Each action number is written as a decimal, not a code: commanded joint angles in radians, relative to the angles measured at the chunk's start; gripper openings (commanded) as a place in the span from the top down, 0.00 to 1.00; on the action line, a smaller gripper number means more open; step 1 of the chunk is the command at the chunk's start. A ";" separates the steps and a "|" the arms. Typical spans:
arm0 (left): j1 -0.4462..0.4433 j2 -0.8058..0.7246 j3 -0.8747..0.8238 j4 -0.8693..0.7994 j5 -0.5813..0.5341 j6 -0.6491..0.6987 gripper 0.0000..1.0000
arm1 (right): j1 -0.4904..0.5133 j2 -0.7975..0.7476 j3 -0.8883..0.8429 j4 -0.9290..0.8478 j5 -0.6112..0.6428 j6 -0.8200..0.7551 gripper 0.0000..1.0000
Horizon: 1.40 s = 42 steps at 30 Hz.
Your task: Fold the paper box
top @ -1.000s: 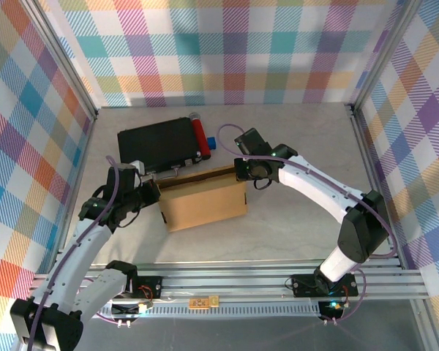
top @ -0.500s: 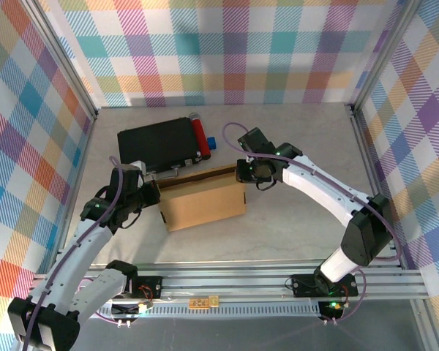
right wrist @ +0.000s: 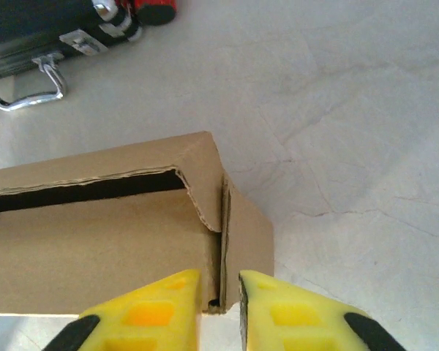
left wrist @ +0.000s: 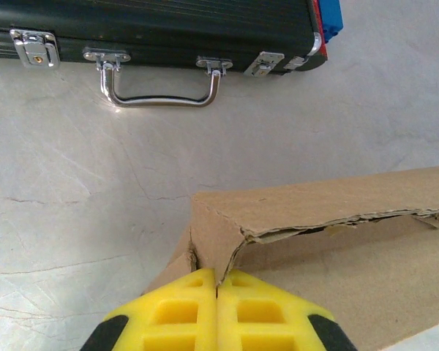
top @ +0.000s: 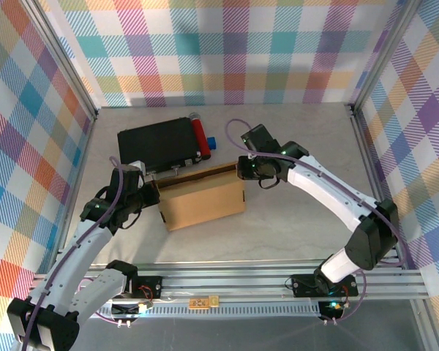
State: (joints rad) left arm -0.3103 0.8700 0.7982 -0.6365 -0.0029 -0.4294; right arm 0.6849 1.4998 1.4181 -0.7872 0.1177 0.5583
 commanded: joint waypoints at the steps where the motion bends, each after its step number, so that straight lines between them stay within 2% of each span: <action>1: -0.016 -0.019 0.001 -0.017 -0.021 0.014 1.00 | -0.038 -0.038 0.043 -0.030 -0.057 0.131 0.50; 3: -0.018 -0.019 0.000 -0.017 -0.026 0.014 1.00 | -0.069 -0.049 0.020 -0.021 -0.151 0.337 0.36; 9: -0.023 -0.019 -0.004 -0.010 -0.028 0.013 1.00 | -0.079 -0.024 -0.144 0.235 -0.454 1.017 0.25; 10: -0.024 -0.020 -0.006 -0.008 -0.029 0.012 1.00 | -0.073 -0.015 -0.148 0.270 -0.476 1.064 0.25; 12: -0.026 -0.017 -0.007 -0.004 -0.030 0.011 1.00 | -0.043 -0.023 -0.143 0.305 -0.411 1.126 0.17; 14: -0.029 -0.016 -0.007 -0.002 -0.035 0.010 1.00 | -0.027 -0.034 -0.145 0.328 -0.364 1.168 0.08; 17: -0.030 -0.013 -0.004 0.001 -0.036 0.008 1.00 | -0.027 -0.031 -0.167 0.360 -0.390 1.232 0.04; 21: -0.033 -0.005 0.000 0.003 -0.037 0.009 1.00 | -0.024 -0.001 -0.180 0.320 -0.452 1.255 0.04; 24: -0.035 0.004 0.005 0.006 -0.037 0.011 1.00 | -0.026 0.010 -0.209 0.307 -0.450 1.248 0.05; 36: -0.041 -0.018 -0.007 0.019 -0.037 0.015 1.00 | -0.045 0.072 -0.220 0.347 -0.436 1.189 0.21; 39: -0.042 -0.022 -0.007 0.015 -0.041 0.018 1.00 | -0.047 0.045 -0.220 0.381 -0.397 1.165 0.20; 42: -0.044 -0.021 -0.002 0.006 -0.048 0.018 1.00 | -0.049 0.012 -0.176 0.371 -0.375 1.116 0.14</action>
State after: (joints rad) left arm -0.3408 0.8654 0.7982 -0.6296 -0.0296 -0.4290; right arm 0.6407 1.5684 1.1942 -0.4355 -0.2913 1.7195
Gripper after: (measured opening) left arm 0.045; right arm 0.843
